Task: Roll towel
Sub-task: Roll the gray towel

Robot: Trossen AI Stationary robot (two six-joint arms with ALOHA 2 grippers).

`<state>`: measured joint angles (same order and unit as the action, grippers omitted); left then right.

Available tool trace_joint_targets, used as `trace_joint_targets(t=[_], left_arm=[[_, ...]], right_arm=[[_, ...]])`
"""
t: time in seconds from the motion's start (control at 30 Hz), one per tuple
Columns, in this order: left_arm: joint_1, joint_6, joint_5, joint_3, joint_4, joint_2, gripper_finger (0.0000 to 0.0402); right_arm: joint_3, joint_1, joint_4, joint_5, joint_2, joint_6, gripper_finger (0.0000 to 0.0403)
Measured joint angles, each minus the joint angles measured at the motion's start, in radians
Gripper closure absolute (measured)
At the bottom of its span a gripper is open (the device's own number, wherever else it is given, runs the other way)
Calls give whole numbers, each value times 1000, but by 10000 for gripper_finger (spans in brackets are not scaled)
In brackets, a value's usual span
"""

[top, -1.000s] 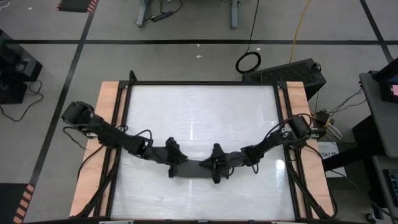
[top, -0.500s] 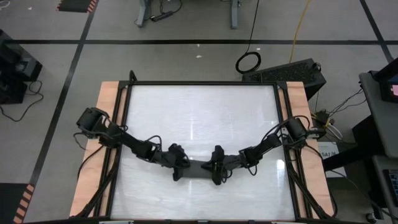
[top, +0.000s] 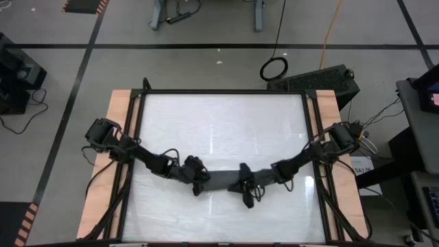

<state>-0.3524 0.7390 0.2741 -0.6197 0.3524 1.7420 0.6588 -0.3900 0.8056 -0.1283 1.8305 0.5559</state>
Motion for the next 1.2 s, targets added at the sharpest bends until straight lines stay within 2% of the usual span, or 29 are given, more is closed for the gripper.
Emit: trace_joint_targets(t=[0.13, 0.2, 0.33, 0.43, 0.53, 0.63, 0.8, 1.03, 1.2], left_arm=[[22, -79, -21, 1, 12, -4, 338], [33, -126, -35, 3, 24, -6, 338], [56, -177, -51, 3, 28, -6, 338], [80, -215, -98, 3, 37, -6, 338], [96, -263, -127, 3, 46, -16, 338], [113, -303, -152, 3, 49, -21, 338], [141, -311, -174, 3, 50, -24, 338], [173, -357, -182, 3, 50, -24, 338], [190, -353, -246, 2, 49, -32, 338]], right_arm=[[-93, -68, 5, -154, 0, 109, 403], [-140, -84, 47, -198, 0, 132, 403], [-197, -85, 261, -207, -10, 119, 403], [-201, -85, 337, -208, -43, 82, 403], [-196, -76, 316, -235, -79, 55, 403], [-197, -50, 220, -262, -76, 78, 403], [-198, -21, 58, -220, -68, 126, 403], [-196, -17, 17, -210, -29, 154, 403], [-195, -16, 60, -217, 22, 158, 403]])
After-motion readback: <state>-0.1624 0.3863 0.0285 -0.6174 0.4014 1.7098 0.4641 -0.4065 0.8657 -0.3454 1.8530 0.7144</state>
